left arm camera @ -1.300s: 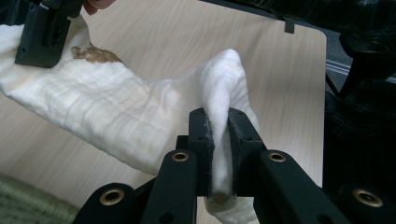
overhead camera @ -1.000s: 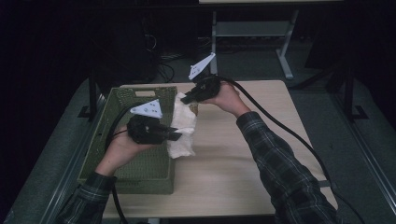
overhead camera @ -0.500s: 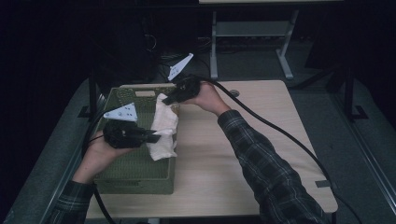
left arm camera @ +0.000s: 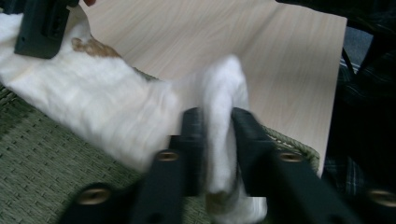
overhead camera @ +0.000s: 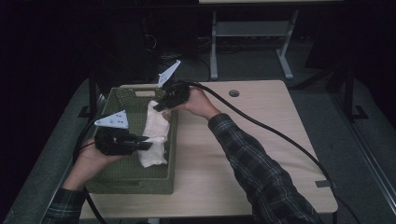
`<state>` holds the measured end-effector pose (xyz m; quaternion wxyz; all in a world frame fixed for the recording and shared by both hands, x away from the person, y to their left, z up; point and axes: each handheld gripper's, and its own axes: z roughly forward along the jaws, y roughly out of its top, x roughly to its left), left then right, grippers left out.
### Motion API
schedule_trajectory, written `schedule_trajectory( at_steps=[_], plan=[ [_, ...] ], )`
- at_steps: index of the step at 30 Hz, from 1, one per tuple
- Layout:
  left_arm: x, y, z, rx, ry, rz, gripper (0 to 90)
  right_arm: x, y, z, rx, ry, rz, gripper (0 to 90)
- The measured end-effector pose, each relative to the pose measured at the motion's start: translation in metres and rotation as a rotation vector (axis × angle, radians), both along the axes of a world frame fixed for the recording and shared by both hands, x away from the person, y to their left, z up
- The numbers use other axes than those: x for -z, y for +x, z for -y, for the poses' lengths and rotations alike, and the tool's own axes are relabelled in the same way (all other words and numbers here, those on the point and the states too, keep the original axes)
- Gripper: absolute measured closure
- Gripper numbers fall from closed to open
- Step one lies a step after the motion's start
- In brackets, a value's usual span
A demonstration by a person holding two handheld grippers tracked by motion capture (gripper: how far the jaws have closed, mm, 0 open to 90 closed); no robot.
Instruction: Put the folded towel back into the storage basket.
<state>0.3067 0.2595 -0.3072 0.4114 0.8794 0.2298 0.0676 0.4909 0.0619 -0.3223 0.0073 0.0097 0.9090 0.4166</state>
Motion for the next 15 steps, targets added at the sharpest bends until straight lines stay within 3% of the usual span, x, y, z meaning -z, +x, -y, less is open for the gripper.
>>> schedule_trajectory(
  at_steps=[3, 7, 15],
  plan=[
    [0.001, 0.002, 0.000, -0.012, -0.005, 0.001, 56.2, 0.003, 0.001, -0.002, 0.003, -0.008, -0.005, 82.0],
    [0.003, 0.004, 0.002, -0.021, -0.007, 0.002, 51.3, 0.009, 0.002, -0.005, 0.002, -0.032, -0.005, 82.0],
    [0.007, 0.007, 0.003, -0.020, -0.012, -0.001, 49.1, 0.013, 0.005, -0.006, 0.010, -0.041, -0.003, 81.9]
  ],
)
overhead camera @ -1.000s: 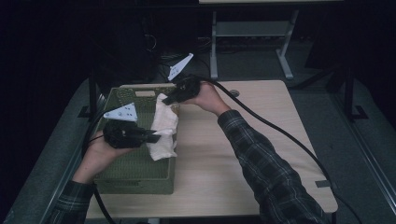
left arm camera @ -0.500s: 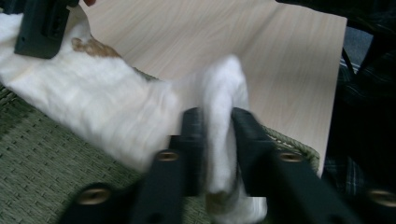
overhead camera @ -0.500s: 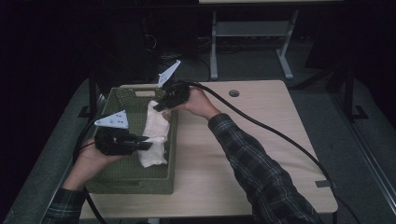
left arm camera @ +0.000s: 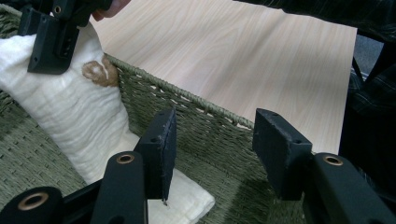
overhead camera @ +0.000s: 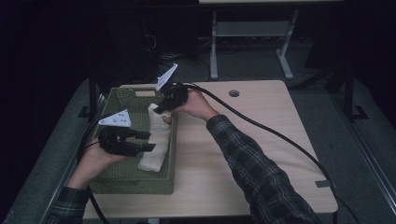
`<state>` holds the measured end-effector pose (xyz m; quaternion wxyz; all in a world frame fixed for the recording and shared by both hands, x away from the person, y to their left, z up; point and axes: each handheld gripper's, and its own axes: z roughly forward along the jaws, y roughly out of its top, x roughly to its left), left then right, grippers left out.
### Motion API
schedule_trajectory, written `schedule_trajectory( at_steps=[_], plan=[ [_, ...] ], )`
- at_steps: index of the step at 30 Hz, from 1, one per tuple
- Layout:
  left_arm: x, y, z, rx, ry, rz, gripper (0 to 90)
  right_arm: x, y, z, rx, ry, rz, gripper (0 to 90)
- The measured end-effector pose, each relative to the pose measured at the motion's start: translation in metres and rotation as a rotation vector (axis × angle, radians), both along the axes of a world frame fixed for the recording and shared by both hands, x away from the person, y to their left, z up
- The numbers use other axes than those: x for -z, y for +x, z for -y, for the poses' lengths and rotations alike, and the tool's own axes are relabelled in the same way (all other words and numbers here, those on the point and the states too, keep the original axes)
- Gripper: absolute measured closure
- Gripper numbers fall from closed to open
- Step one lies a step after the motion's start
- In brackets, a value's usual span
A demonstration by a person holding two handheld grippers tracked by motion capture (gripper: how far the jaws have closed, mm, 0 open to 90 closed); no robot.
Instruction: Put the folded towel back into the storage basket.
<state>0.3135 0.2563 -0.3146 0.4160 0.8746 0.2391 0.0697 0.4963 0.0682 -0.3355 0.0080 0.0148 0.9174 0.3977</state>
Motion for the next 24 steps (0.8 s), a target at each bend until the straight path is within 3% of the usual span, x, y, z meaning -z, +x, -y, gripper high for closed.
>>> schedule_trajectory(
  at_steps=[11, 13, 16, 24],
  plan=[
    [0.001, 0.002, -0.002, -0.003, -0.018, 0.002, 48.3, 0.005, 0.018, -0.006, 0.045, -0.003, 0.012, 80.2],
    [0.001, 0.002, -0.002, -0.006, -0.022, 0.003, 48.0, 0.006, 0.024, -0.006, 0.080, -0.003, 0.024, 72.6],
    [0.001, 0.003, -0.003, -0.011, -0.025, 0.003, 47.4, 0.002, 0.030, -0.002, 0.135, 0.038, 0.045, 57.9],
    [-0.003, 0.007, 0.011, -0.008, -0.045, 0.009, 44.4, -0.017, 0.028, 0.019, 0.179, 0.064, 0.042, 46.3]
  ],
)
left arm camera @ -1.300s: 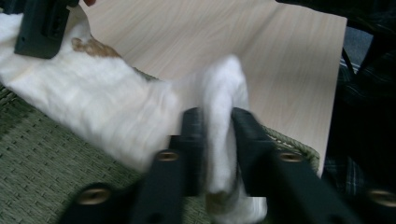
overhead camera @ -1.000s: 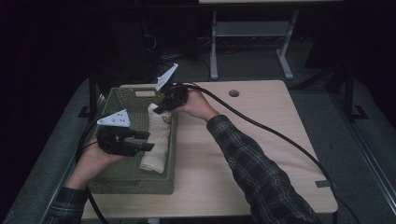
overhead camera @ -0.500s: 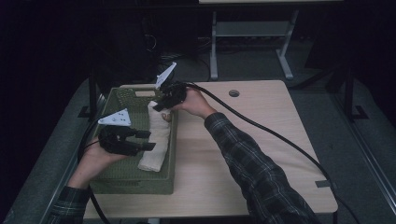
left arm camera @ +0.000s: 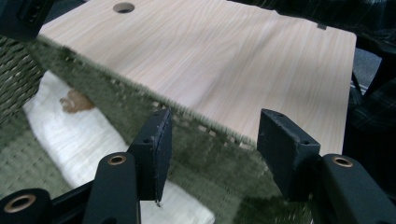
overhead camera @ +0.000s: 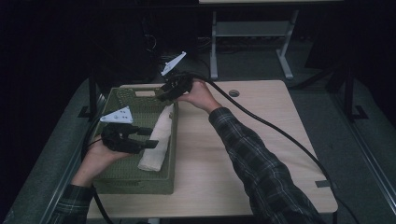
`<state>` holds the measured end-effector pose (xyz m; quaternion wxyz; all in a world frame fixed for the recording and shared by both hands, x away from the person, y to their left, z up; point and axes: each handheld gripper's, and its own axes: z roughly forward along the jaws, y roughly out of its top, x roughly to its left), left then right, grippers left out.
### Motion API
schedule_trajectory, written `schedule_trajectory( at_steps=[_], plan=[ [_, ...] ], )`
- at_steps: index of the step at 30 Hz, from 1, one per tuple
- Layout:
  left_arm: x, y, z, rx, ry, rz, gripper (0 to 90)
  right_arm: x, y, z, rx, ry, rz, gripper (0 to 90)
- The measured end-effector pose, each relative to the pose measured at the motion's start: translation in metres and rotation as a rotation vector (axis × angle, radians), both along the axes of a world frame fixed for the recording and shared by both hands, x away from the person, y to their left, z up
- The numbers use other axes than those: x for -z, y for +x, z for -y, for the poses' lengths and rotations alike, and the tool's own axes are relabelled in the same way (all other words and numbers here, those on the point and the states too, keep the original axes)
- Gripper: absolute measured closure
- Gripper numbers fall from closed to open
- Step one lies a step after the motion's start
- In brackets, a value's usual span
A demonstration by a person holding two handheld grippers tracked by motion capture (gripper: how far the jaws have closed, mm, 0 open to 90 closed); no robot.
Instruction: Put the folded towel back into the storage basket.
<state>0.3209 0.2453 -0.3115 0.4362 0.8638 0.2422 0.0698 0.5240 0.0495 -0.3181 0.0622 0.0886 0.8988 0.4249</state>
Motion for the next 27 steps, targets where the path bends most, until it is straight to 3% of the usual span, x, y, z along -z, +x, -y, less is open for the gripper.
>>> schedule_trajectory(
  at_steps=[3, 10, 22, 27],
  plan=[
    [-0.002, 0.003, 0.010, 0.005, -0.002, 0.000, 43.4, -0.005, -0.004, 0.012, -0.002, 0.012, 0.014, 45.1],
    [-0.004, 0.009, 0.038, 0.002, 0.000, -0.005, 41.2, -0.007, -0.012, 0.044, 0.006, 0.010, -0.005, 41.1],
    [-0.003, 0.011, 0.099, -0.012, 0.017, -0.014, 35.4, 0.003, -0.025, 0.106, 0.015, 0.029, -0.017, 38.9],
    [-0.002, 0.011, 0.125, -0.020, 0.015, 0.005, 32.4, 0.011, -0.032, 0.135, 0.033, 0.034, -0.017, 38.1]
  ],
)
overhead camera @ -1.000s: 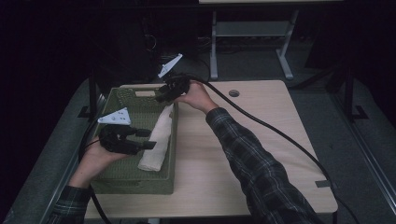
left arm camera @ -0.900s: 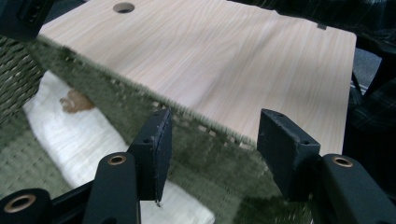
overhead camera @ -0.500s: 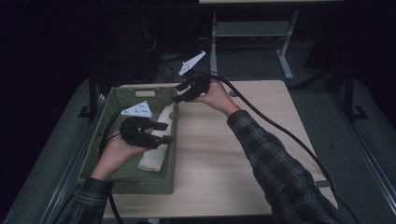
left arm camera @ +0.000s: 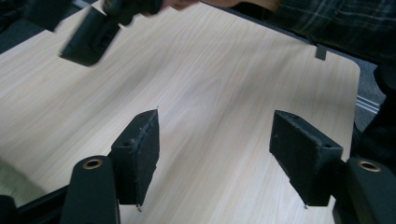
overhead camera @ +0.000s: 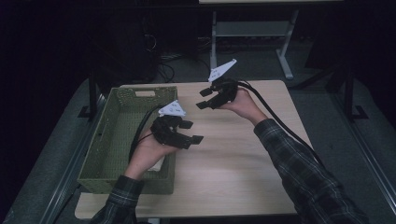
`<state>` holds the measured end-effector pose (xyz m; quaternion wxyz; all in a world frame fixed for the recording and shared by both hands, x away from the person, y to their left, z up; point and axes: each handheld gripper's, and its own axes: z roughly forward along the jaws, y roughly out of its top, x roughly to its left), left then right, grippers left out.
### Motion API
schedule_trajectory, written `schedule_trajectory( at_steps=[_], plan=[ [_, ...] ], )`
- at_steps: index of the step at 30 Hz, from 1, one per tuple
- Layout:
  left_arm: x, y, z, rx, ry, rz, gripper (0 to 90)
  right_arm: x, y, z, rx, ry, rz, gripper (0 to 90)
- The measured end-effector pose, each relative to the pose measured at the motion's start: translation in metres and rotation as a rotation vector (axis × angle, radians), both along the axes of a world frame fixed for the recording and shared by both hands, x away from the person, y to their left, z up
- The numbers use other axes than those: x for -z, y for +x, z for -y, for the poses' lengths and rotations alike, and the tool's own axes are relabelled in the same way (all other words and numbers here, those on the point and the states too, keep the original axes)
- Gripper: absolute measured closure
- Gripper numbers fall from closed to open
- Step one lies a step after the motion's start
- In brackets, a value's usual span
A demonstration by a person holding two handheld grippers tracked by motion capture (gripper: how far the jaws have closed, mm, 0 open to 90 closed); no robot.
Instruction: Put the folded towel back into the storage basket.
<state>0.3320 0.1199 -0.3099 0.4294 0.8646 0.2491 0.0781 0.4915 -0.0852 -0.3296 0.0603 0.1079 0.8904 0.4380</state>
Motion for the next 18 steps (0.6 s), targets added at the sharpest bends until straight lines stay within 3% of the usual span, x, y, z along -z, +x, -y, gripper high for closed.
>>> schedule_trajectory(
  at_steps=[8, 18],
  plan=[
    [0.012, 0.001, 0.036, -0.001, -0.001, 0.004, 30.5, 0.016, -0.012, 0.041, 0.047, 0.003, -0.006, 37.2],
    [0.041, -0.004, 0.076, 0.057, 0.012, 0.008, 30.0, 0.037, -0.025, 0.080, 0.100, 0.023, -0.020, 35.6]
  ],
)
